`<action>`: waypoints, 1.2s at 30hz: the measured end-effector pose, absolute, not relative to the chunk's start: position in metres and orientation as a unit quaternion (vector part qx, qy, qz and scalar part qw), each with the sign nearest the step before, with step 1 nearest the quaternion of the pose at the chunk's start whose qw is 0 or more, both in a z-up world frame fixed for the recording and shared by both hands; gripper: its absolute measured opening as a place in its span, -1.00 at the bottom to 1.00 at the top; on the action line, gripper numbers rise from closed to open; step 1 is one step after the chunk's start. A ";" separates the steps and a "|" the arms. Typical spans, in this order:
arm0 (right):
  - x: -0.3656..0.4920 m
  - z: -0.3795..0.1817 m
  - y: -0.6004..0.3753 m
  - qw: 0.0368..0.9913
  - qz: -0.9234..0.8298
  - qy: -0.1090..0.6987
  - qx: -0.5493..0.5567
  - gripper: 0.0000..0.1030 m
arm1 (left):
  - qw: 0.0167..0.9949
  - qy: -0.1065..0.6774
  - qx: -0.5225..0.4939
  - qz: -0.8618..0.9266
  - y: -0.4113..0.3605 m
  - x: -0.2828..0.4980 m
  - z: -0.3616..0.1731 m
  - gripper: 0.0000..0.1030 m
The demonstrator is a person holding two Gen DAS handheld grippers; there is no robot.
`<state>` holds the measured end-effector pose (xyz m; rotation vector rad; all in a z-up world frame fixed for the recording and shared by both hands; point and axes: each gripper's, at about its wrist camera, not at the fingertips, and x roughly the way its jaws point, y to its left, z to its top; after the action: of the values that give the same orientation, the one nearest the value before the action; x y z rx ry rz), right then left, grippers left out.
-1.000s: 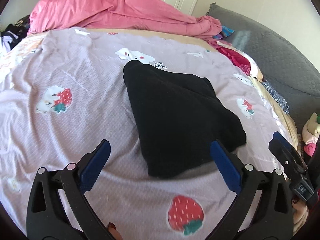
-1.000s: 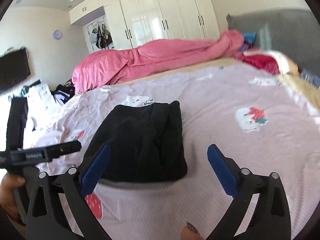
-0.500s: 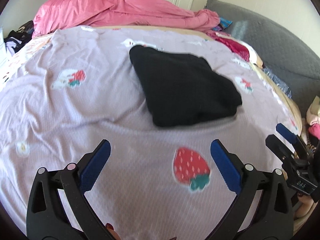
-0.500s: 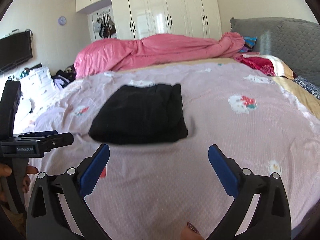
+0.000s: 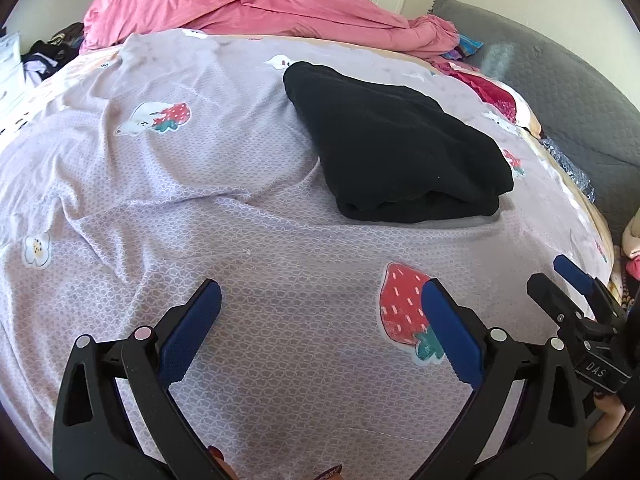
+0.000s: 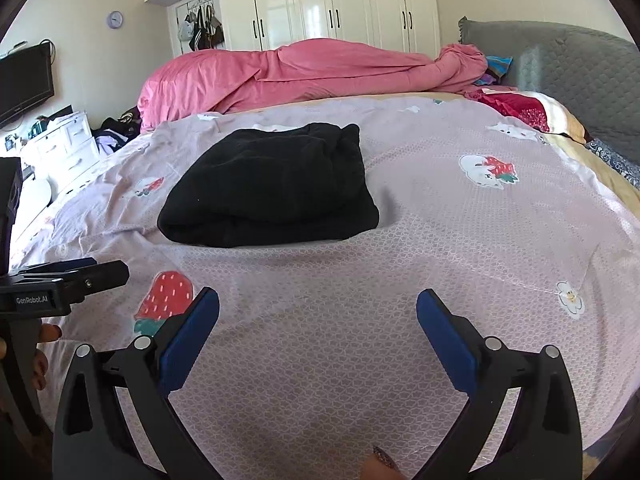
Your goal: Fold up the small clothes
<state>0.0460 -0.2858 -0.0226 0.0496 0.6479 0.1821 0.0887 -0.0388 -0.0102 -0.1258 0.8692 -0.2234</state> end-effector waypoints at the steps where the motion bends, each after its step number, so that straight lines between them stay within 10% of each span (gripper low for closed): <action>1: 0.046 -0.022 -0.285 0.944 0.090 0.317 0.024 0.91 | 0.899 0.420 -0.061 -0.107 -0.039 0.089 -0.010 0.82; 36: 0.046 -0.019 -0.288 0.947 0.089 0.306 0.031 0.91 | 0.910 0.401 -0.056 -0.084 -0.040 0.082 0.002 0.82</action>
<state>0.0456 -0.2881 -0.0194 0.0630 0.6236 0.1815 0.0816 -0.0398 0.0022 -0.1163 0.8276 -0.1731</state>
